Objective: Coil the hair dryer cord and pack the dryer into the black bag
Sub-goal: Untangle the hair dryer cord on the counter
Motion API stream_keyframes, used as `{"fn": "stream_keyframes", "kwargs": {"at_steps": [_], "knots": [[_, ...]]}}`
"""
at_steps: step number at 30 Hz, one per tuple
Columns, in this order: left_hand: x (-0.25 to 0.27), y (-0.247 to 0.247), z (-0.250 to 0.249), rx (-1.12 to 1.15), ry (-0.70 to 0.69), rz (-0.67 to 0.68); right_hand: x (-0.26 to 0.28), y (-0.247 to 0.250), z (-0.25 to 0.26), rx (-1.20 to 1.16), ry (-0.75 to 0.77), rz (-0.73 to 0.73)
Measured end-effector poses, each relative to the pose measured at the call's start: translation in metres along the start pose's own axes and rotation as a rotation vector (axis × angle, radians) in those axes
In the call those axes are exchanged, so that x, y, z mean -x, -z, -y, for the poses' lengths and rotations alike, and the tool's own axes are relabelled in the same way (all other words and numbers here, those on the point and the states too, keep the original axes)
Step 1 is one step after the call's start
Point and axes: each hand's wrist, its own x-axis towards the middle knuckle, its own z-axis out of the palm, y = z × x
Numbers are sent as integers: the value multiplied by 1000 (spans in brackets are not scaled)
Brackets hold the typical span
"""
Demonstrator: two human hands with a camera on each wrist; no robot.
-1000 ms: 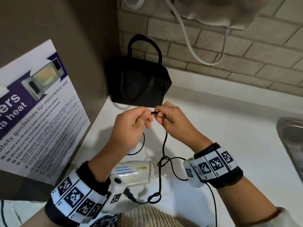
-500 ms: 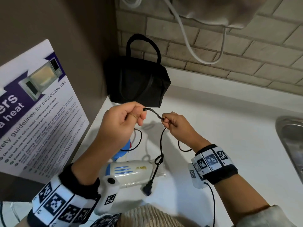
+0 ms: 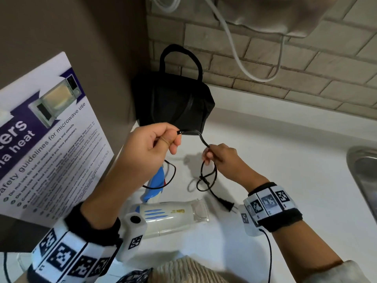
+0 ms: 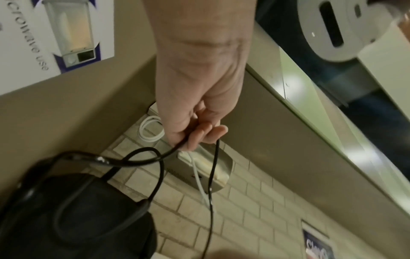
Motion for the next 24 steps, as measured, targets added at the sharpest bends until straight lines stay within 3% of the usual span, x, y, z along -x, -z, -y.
{"fn": "stream_keyframes", "kwargs": {"at_steps": [2,7,9,16,24], "knots": [[-1,-3,5,-51,27,2,4,10,13,-89,35,-20],[-2,-17,10,-99,86,27,14,25,65,-189,382,-172],[-2,-19,7,-103,80,34,12,23,75,-172,451,-189],[4,-3,1,-1,40,-9,-3,-8,40,-177,263,-141],[7,17,8,96,90,-112,-6,-37,10,-174,140,-78]]}}
